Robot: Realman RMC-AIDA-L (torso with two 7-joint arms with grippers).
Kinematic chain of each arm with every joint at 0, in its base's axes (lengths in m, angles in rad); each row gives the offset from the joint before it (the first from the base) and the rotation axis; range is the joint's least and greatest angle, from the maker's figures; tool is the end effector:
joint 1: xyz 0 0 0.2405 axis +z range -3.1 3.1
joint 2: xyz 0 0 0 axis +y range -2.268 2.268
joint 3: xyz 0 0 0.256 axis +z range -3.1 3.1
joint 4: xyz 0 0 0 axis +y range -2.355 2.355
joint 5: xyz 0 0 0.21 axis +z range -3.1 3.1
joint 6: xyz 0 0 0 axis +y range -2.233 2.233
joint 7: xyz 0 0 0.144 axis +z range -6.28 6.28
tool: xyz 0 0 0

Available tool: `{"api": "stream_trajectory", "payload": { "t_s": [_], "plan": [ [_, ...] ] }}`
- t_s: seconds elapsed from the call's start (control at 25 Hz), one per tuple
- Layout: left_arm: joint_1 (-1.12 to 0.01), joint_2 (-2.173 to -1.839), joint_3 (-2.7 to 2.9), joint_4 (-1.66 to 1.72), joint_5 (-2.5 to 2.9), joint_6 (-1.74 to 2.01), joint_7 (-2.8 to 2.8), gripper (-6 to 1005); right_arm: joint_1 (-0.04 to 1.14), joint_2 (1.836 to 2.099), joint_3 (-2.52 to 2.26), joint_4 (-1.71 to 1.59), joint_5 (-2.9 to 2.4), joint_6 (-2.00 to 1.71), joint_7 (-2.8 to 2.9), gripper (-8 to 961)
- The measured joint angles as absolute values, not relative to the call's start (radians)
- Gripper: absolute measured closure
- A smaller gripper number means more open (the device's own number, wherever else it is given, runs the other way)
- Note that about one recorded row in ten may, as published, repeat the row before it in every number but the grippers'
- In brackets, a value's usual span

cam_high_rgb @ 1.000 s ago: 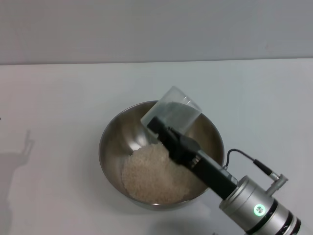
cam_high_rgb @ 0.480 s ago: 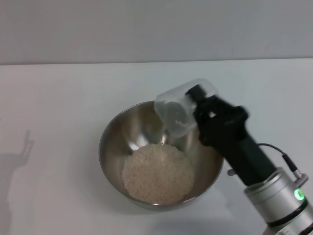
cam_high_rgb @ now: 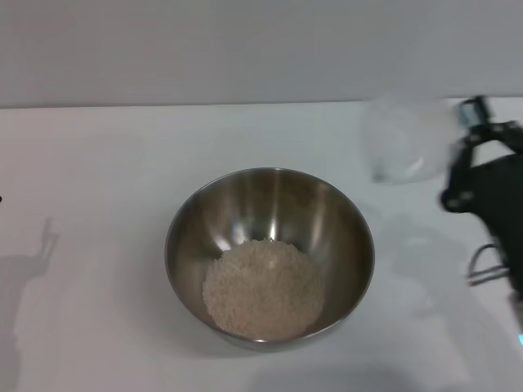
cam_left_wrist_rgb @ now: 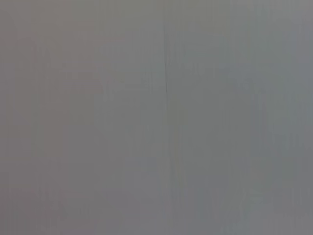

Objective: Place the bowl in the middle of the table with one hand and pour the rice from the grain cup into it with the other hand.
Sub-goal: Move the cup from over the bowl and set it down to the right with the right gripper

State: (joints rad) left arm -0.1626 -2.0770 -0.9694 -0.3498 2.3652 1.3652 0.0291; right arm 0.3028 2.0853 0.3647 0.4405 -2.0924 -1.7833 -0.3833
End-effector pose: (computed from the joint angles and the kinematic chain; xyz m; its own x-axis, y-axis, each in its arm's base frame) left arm -0.3439 0.2605 0.0079 0.7329 -0.2001 0.6502 0.6684 0.0337 -0.7430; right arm 0.2330 0.2446 -0.0267 0.6233 0.6109 -0.4882 -0.4812 -0.1924 -0.8552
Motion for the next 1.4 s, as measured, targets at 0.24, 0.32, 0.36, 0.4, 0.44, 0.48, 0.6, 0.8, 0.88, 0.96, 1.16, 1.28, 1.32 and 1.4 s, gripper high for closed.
{"api": "stream_trajectory", "payload": {
  "t_s": [0.24,0.32,0.36,0.4,0.44,0.48,0.6,0.8,0.88,0.96,1.16,1.28,1.32,1.4],
  "plan": [
    [-0.163,-2.077,-0.969,-0.350,2.365,1.365,0.029,170,0.311,2.085,0.447,0.268,-2.092,-1.817,0.150,933],
    [-0.164,-2.077,-0.969,-0.350,2.365,1.365,0.029,170,0.313,2.085,0.462,0.228,-2.092,-1.828,0.267,933],
    [-0.165,-2.077,-0.969,-0.350,2.364,1.365,0.029,170,0.310,2.086,0.466,0.220,-2.092,-1.834,0.298,933],
    [-0.165,-2.077,-0.969,-0.350,2.364,1.365,0.029,170,0.299,2.086,0.473,0.214,-2.092,-1.838,0.302,933],
    [-0.165,-2.077,-0.969,-0.350,2.364,1.365,0.029,170,0.299,2.086,0.473,0.214,-2.092,-1.838,0.302,933],
    [-0.165,-2.077,-0.969,-0.350,2.364,1.365,0.029,170,0.293,2.086,0.477,0.209,-2.090,-1.836,0.291,933],
    [-0.166,-2.077,-0.969,-0.350,2.364,1.365,0.029,170,0.270,2.088,0.491,0.191,-2.081,-1.795,0.259,933],
    [-0.166,-2.077,-0.969,-0.350,2.364,1.355,0.029,170,0.251,2.088,0.510,0.160,-2.061,-1.697,0.233,932],
    [-0.167,-2.077,-0.969,-0.350,2.365,1.348,0.029,170,0.252,2.088,0.515,0.148,-2.055,-1.656,0.228,932],
    [-0.168,-2.077,-0.969,-0.350,2.365,1.344,0.029,170,0.254,2.087,0.520,0.143,-2.054,-1.631,0.226,932],
    [-0.171,-2.077,-0.969,-0.350,2.368,1.341,0.029,170,0.291,2.084,0.537,0.129,-2.051,-1.493,0.217,931],
    [-0.172,-2.078,-0.967,-0.350,2.368,1.341,0.029,170,0.324,2.085,0.532,0.121,-2.052,-1.431,0.213,931],
    [-0.172,-2.078,-0.963,-0.350,2.368,1.341,0.029,170,0.346,2.085,0.530,0.121,-2.056,-1.382,0.210,931],
    [-0.172,-2.079,-0.960,-0.350,2.367,1.341,0.029,170,0.368,2.085,0.524,0.120,-2.060,-1.332,0.195,931]
  ]
}}
